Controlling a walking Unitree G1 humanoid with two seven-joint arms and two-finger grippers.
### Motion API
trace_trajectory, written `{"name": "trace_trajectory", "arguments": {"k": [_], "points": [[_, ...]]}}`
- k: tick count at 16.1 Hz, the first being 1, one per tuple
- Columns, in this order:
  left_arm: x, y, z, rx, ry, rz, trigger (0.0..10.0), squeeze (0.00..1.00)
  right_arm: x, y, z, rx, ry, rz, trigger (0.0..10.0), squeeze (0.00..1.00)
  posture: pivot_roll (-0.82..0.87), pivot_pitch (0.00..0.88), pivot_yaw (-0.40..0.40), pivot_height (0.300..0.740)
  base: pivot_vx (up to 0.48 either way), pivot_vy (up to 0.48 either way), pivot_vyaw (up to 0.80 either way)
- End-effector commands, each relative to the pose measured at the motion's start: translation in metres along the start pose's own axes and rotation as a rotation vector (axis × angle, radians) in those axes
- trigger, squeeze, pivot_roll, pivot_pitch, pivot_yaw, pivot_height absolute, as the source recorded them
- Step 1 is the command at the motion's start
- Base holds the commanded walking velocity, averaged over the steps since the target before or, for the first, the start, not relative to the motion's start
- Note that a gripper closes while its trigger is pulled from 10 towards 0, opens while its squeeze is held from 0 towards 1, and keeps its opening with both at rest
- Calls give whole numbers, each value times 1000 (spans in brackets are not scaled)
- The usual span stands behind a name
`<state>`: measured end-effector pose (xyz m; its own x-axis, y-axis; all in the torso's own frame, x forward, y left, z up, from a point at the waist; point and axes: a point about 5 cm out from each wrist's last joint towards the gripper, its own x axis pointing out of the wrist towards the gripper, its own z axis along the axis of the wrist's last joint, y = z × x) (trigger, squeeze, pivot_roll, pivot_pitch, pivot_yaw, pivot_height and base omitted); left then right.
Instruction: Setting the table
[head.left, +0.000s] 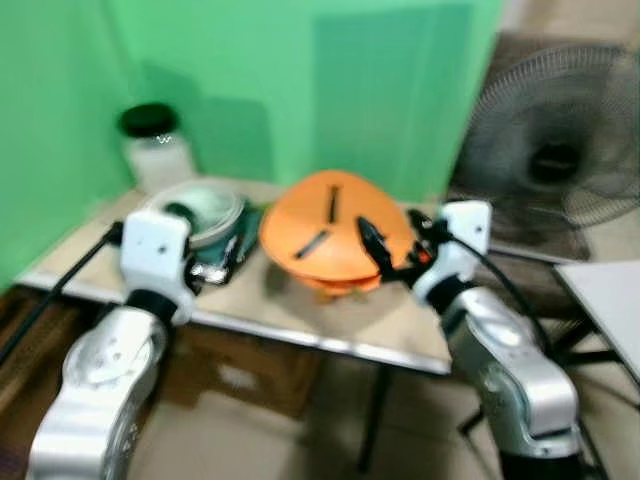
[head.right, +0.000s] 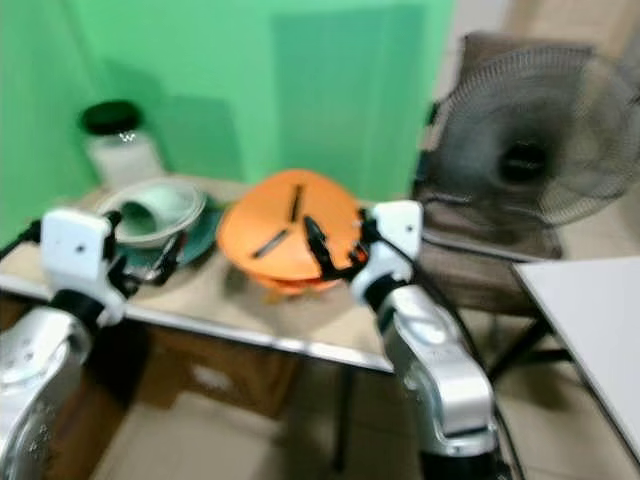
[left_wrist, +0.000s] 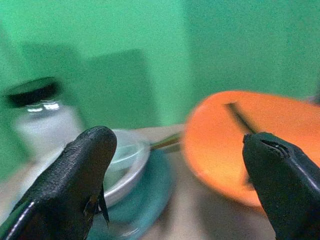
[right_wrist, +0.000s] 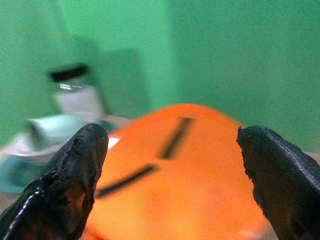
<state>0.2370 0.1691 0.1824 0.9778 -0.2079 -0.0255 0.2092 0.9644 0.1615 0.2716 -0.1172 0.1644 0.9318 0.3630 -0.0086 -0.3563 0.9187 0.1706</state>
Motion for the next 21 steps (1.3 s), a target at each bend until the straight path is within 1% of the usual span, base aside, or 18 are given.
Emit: {"name": "trace_trajectory", "arguments": {"k": [1,6,12,13,14,15,16,18,19,20,21], "points": [[-1,0,2,11,-7,-7,10000,0,0,-3,1,2,-1,-19,10000,1000,-26,0,34,740,300,0,0],[-2,0,1,11,-7,-7,10000,0,1,-1,1,-1,-2,-3,10000,1000,-23,0,25,740,295,0,0],[-1,-1,-2,15,-1,-16,10000,0,1,-2,0,11,4,-5,10000,1000,-27,0,26,740,294,0,0],[0,-1,-3,25,8,-22,10000,0,2,-3,0,12,3,-10,10000,1000,-29,0,28,740,0,0,0],[3,-2,-5,62,18,-39,10000,0,4,-4,1,19,0,-15,10000,1000,-30,0,27,740,0,0,0],[9,-1,-8,109,26,-59,10000,0,6,-7,2,27,-2,-18,10000,1000,-32,0,29,740,0,0,0],[13,1,-11,128,33,-71,10000,0,9,-10,3,35,-2,-21,10000,1000,-37,0,33,740,0,0,0],[17,5,-12,118,33,-78,10000,0,16,-19,3,42,28,-19,10000,1000,-57,0,40,740,0,0,0],[19,5,-13,122,40,-88,10000,0,23,-24,2,72,67,-6,10000,1000,-66,0,42,740,0,0,0],[20,6,-14,117,49,-92,10000,0,26,-27,3,79,77,-2,10000,1000,-72,0,45,740,0,0,0],[24,7,-18,109,61,-97,10000,0,35,-32,2,113,115,22,10000,1000,-83,0,44,740,0,0,0]]}}
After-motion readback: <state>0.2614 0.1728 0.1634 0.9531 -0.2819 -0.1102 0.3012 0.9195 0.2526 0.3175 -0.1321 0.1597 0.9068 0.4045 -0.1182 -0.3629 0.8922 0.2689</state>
